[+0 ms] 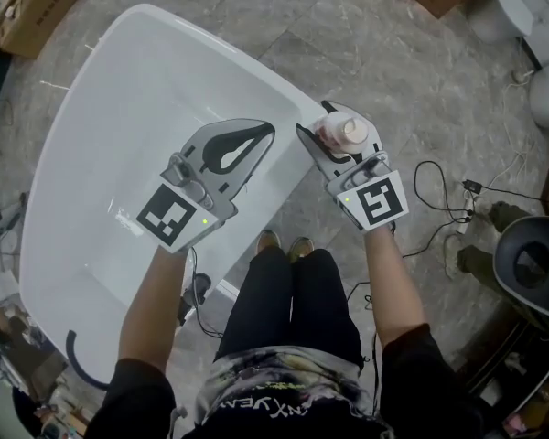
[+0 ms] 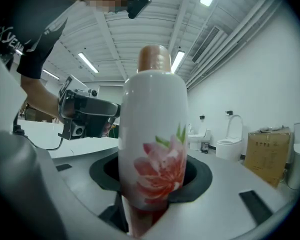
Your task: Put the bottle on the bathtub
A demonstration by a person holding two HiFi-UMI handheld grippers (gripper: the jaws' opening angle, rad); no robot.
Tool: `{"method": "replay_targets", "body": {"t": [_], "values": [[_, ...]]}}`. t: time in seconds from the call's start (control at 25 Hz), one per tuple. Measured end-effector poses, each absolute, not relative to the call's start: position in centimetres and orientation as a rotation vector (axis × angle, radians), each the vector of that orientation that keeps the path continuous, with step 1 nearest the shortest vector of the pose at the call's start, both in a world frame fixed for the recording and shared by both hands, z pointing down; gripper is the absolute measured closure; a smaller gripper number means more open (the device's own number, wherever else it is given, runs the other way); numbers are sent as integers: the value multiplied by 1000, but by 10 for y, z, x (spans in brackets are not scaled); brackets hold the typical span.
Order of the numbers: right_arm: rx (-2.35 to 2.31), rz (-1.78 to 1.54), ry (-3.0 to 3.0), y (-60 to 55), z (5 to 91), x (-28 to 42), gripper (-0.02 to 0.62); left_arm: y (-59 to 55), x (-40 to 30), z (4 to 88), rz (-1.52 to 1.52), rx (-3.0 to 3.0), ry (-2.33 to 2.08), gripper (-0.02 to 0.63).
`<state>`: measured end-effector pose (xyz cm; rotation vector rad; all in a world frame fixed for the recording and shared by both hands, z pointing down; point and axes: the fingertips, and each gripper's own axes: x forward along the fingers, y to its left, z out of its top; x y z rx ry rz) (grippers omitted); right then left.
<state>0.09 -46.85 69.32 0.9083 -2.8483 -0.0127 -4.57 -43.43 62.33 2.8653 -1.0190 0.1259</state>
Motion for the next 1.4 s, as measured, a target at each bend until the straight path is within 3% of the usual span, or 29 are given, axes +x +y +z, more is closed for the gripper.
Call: {"method": "replay_targets", "body": {"t": [1.24,1.4], "values": [[964,-12,-2880,-474,733,-6,377,-431,-44,642,124,2846,-1005,586],[961,-1,-2889,-475,725,-9,333,-433,-44,635,118,2846,-998,586]]}}
